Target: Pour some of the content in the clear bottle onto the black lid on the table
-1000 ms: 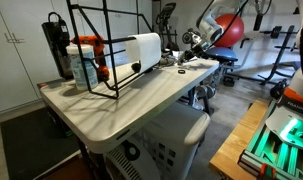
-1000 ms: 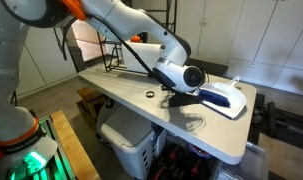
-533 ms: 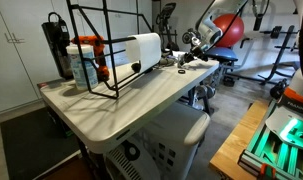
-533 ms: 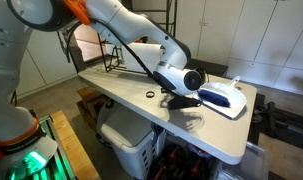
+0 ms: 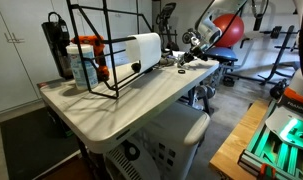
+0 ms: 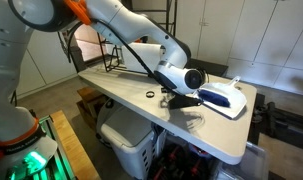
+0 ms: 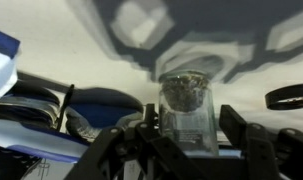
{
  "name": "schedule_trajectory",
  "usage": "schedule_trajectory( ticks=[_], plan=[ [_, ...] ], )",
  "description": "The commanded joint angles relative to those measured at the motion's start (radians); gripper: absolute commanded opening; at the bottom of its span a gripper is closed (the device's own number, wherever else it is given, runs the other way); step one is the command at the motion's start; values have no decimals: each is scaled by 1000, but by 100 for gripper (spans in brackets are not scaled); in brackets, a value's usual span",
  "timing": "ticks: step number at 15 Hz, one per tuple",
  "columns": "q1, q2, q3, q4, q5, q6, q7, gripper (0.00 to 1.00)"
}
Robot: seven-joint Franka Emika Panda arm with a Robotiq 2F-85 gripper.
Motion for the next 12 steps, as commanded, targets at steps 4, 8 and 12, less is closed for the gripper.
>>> schedule_trajectory(
  ticks=[4,8,12],
  plan=[
    [12,-2,-21,14,-51,-21,32,100],
    [22,-81,-47,-37,-150,-1,70,100],
    [17,-214,-71,-99,-293,-54,106,100]
  ],
)
